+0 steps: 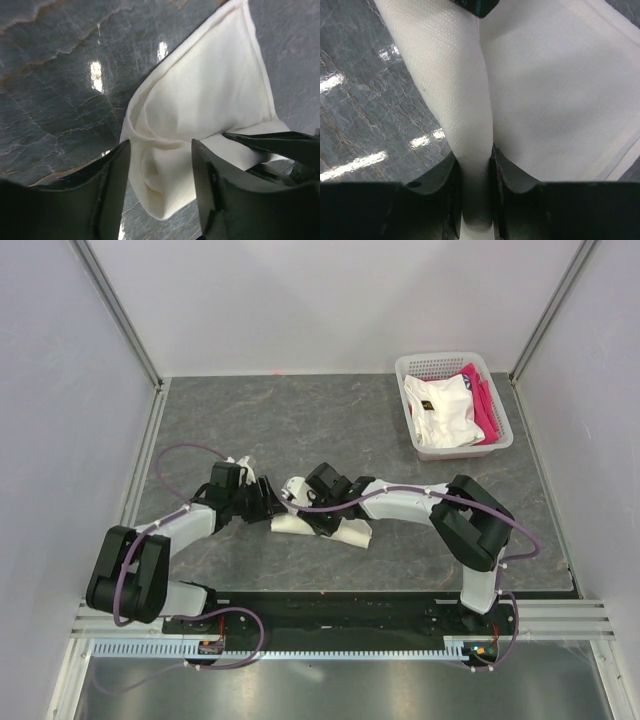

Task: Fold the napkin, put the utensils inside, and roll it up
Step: Roll the napkin with the utensil

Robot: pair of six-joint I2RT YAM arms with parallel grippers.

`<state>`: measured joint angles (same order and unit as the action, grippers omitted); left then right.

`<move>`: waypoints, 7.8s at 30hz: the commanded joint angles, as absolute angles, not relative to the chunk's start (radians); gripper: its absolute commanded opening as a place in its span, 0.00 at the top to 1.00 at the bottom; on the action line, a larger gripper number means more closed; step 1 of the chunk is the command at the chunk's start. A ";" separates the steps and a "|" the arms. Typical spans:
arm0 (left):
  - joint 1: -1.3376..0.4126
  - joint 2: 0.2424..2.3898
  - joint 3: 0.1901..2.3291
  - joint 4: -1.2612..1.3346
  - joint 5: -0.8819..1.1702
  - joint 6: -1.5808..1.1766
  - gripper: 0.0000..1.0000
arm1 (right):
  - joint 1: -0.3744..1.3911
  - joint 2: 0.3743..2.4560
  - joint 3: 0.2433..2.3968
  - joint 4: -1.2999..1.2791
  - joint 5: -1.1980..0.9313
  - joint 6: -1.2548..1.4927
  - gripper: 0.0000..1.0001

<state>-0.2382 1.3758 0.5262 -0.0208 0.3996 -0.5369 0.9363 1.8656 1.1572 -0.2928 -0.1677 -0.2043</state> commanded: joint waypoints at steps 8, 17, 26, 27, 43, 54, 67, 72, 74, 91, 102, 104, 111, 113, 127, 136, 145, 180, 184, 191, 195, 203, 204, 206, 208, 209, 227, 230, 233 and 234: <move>-0.239 1.148 0.468 0.066 0.299 -0.526 0.37 | 0.831 1.945 1.236 -0.463 -0.538 -0.109 0.71; -0.239 1.143 0.391 0.144 0.426 -0.549 0.42 | 0.789 2.022 1.296 -0.517 -0.676 -0.083 0.72; -0.241 1.203 0.371 0.178 0.483 -0.568 0.51 | 0.762 2.077 1.327 -0.523 -0.701 -0.074 0.72; -0.241 1.213 0.368 0.189 0.483 -0.569 0.55 | 0.761 2.082 1.328 -0.522 -0.704 -0.074 0.72; -0.242 1.324 0.414 0.176 0.457 -0.566 0.98 | 0.755 2.004 1.347 -0.512 -0.595 -0.063 0.43; -0.241 1.391 0.506 0.040 0.437 -0.543 0.98 | 0.822 1.740 1.211 -0.344 -0.300 -0.081 0.28; -0.241 1.462 0.572 -0.032 0.439 -0.525 0.98 | 1.054 1.778 1.186 -0.330 0.149 -0.245 0.26; -0.241 1.466 0.575 -0.032 0.442 -0.526 0.98 | 1.057 1.807 1.197 -0.336 0.118 -0.270 0.25; -0.241 1.470 0.577 -0.034 0.442 -0.525 0.98 | 1.058 1.818 1.197 -0.341 0.101 -0.270 0.26; -0.241 1.486 0.595 -0.037 0.451 -0.515 0.98 | 1.057 1.899 1.223 -0.367 0.140 -0.276 0.34; -0.241 1.450 0.635 -0.043 0.417 -0.500 0.53 | 0.982 1.954 1.285 -0.494 -0.167 -0.239 0.63; -0.239 1.436 0.641 -0.055 0.382 -0.500 0.49 | 0.950 1.970 1.322 -0.534 -0.219 -0.235 0.63; -0.236 1.335 0.594 -0.052 0.281 -0.520 0.46 | 0.882 2.011 1.405 -0.644 -0.437 -0.203 0.65; -0.235 1.307 0.569 -0.038 0.235 -0.520 0.45 | 0.867 2.017 1.408 -0.649 -0.475 -0.186 0.65; -0.235 1.196 0.370 0.254 0.440 -0.546 0.43 | 0.765 2.114 1.437 -0.652 -0.736 -0.137 0.65; -0.236 1.259 0.350 0.340 0.498 -0.563 0.52 | 0.749 2.164 1.442 -0.635 -0.770 -0.123 0.66; -0.236 1.339 0.377 0.301 0.457 -0.595 0.98 | 0.733 2.120 1.445 -0.603 -0.735 -0.103 0.62; -0.236 1.591 0.626 0.049 0.511 -0.532 0.98 | 0.986 1.877 1.282 -0.429 0.008 -0.230 0.29; -0.235 1.575 0.635 0.038 0.499 -0.523 0.98 | 0.985 1.894 1.264 -0.428 -0.026 -0.216 0.31; -0.235 1.557 0.647 0.034 0.502 -0.519 0.68 | 0.937 1.920 1.273 -0.445 -0.191 -0.180 0.54; -0.235 1.468 0.623 0.034 0.447 -0.525 0.42 | 0.902 1.942 1.292 -0.480 -0.348 -0.173 0.59; -0.235 1.321 0.526 0.100 0.377 -0.546 0.35 | 0.825 1.999 1.318 -0.529 -0.592 -0.169 0.61; -0.235 1.313 0.508 0.110 0.385 -0.546 0.35 | 0.818 2.003 1.319 -0.529 -0.615 -0.167 0.61; -0.235 1.296 0.491 0.132 0.406 -0.548 0.35 | 0.802 2.020 1.322 -0.529 -0.665 -0.166 0.61; -0.235 1.287 0.476 0.138 0.413 -0.554 0.35 | 0.787 2.031 1.327 -0.529 -0.692 -0.164 0.61; -0.235 1.276 0.469 0.137 0.416 -0.557 0.35 | 0.784 2.043 1.328 -0.529 -0.709 -0.164 0.61; -0.236 1.292 0.419 0.164 0.479 -0.588 0.70 | 0.718 2.146 1.377 -0.538 -0.867 -0.164 0.61; -0.235 1.322 0.439 0.144 0.466 -0.580 0.85 | 0.716 2.128 1.376 -0.538 -0.833 -0.157 0.56; -0.235 1.348 0.471 0.117 0.457 -0.569 0.94 | 0.716 2.089 1.368 -0.537 -0.781 -0.146 0.46; -0.235 1.356 0.479 0.107 0.456 -0.566 0.96 | 0.716 2.077 1.365 -0.538 -0.763 -0.140 0.41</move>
<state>-0.2371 1.3281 0.4206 0.1257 0.4557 -0.5880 0.7155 2.1082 1.3678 -0.5358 -0.8967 -0.1207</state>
